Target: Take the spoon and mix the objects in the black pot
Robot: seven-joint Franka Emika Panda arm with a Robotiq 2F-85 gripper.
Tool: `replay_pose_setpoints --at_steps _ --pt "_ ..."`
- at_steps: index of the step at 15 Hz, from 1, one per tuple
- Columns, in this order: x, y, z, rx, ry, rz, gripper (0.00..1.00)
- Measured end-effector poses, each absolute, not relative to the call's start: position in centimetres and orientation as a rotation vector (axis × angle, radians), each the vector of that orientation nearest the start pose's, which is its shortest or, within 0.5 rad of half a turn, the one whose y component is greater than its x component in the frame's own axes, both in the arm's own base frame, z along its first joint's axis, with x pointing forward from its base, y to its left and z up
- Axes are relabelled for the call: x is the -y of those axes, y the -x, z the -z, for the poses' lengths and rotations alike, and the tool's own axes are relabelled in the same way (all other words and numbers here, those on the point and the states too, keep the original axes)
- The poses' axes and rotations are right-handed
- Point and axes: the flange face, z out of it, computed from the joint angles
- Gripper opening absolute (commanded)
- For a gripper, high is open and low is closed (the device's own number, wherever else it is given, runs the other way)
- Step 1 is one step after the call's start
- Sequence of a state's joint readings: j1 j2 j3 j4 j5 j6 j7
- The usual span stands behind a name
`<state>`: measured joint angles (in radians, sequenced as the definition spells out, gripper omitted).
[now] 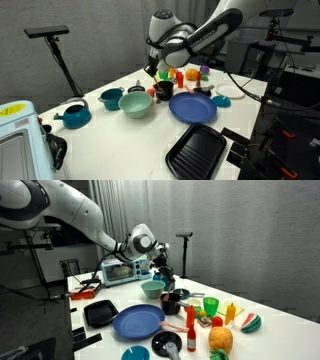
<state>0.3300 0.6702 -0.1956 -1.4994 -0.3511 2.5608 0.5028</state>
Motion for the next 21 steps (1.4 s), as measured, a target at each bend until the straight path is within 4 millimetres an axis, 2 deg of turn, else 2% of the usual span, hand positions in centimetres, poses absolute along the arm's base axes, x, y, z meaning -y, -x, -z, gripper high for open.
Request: replay_pose_setpoints --at_steps 3,8,10,13,17,21 --pt "-12.6 -73.7 -32.3 -0.114 3.277 0.872 0.04" --pt "-9.3 -74.2 -31.7 -0.230 3.330 0.943 0.04" --pt "-8.7 -74.1 -31.2 -0.242 3.346 0.939 0.04" --pt "-9.6 -73.5 -30.1 -0.216 3.351 0.899 0.04" --pt "-12.8 -72.8 -29.2 -0.157 3.319 0.855 0.04" --pt "-14.4 -73.1 -30.1 -0.158 3.276 0.868 0.04"
